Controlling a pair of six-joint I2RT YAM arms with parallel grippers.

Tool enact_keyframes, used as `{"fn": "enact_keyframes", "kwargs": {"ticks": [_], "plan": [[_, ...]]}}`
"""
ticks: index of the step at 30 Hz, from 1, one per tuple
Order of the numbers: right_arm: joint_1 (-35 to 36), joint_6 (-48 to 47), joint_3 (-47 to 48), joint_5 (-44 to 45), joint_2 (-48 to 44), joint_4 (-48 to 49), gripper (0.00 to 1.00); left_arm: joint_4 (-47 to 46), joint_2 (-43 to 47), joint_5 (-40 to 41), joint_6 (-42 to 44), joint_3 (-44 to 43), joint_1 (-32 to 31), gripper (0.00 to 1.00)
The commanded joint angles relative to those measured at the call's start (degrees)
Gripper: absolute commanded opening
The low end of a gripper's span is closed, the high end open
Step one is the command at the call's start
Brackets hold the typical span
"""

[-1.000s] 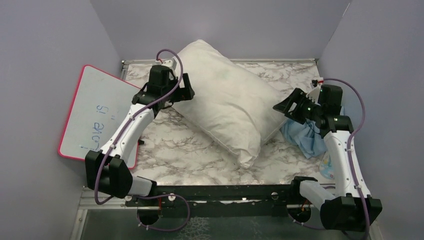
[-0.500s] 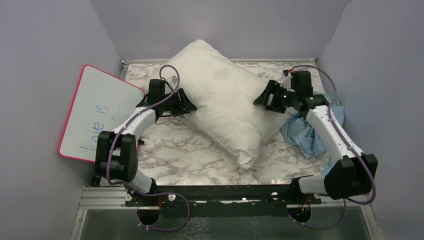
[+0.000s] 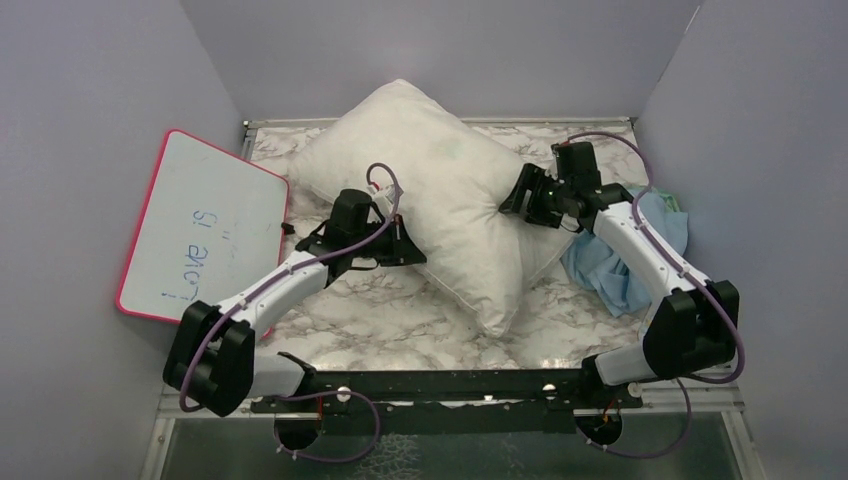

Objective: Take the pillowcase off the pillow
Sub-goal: Adjust the pillow at the center of the board.

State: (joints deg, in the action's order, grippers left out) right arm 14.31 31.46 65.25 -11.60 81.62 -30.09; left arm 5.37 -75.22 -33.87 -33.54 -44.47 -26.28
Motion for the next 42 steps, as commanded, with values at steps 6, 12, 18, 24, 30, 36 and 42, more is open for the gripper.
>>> {"fn": "enact_keyframes", "kwargs": {"ticks": [6,12,18,24,30,36,42], "plan": [[0.42,0.35,1.11,6.64,-2.69,-5.42,0.76,9.56,5.72,21.57,3.98,-6.83,0.65,0.77],[0.40,3.11,-4.75,6.87,-14.70,-6.67,0.78,13.65,0.77,21.11,10.45,-19.63,15.20,0.96],[0.40,6.35,-13.53,3.56,-24.84,-8.48,0.79,16.62,-18.58,17.05,16.43,-46.33,24.33,0.99],[0.43,11.18,-22.85,-0.89,-33.36,-6.98,0.82,17.68,-42.88,8.75,16.58,-73.25,33.05,0.99],[0.39,13.62,-27.38,-3.12,-32.66,-1.33,0.83,18.37,-59.90,-1.59,16.81,-86.37,34.81,0.99],[0.39,9.54,-23.01,-4.34,-20.40,4.86,0.82,15.44,-55.62,-10.71,17.17,-68.49,34.81,0.90],[0.43,2.95,-9.97,0.00,-12.25,1.88,0.81,10.38,-40.57,-11.97,16.11,-47.10,34.90,0.71]]}}
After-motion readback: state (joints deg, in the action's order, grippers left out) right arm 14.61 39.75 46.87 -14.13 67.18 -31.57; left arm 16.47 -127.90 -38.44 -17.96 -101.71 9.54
